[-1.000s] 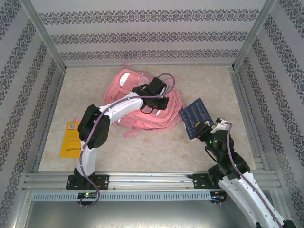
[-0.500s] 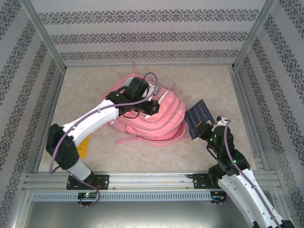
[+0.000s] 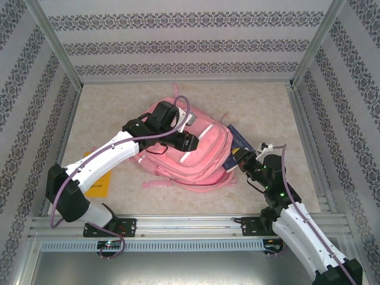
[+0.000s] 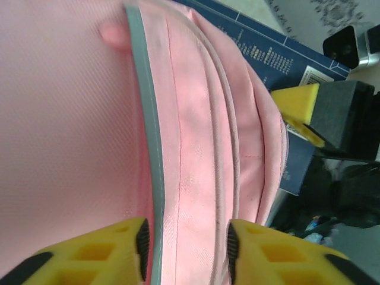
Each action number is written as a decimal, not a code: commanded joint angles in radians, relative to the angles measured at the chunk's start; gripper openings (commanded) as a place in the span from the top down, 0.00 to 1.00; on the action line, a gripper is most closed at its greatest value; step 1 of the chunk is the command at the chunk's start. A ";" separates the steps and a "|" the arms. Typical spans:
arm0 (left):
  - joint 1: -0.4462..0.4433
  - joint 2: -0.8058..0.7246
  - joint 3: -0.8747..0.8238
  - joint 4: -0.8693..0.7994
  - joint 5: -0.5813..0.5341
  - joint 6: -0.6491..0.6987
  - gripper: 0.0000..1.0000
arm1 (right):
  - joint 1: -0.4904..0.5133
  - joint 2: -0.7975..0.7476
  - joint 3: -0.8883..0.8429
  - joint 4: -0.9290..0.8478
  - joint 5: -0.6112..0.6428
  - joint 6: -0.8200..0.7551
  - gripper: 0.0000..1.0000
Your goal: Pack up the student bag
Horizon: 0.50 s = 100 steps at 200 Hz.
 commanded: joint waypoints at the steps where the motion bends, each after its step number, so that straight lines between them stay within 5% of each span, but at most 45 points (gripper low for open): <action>1: -0.038 -0.043 0.094 -0.100 -0.138 0.044 0.51 | 0.000 -0.029 -0.001 0.234 -0.077 0.148 1.00; 43: -0.201 0.048 0.239 -0.193 -0.342 0.095 0.40 | 0.001 -0.038 -0.012 0.253 -0.073 0.181 1.00; 100: -0.296 0.267 0.364 -0.203 -0.377 0.105 0.38 | 0.004 -0.030 -0.020 0.280 -0.076 0.195 1.00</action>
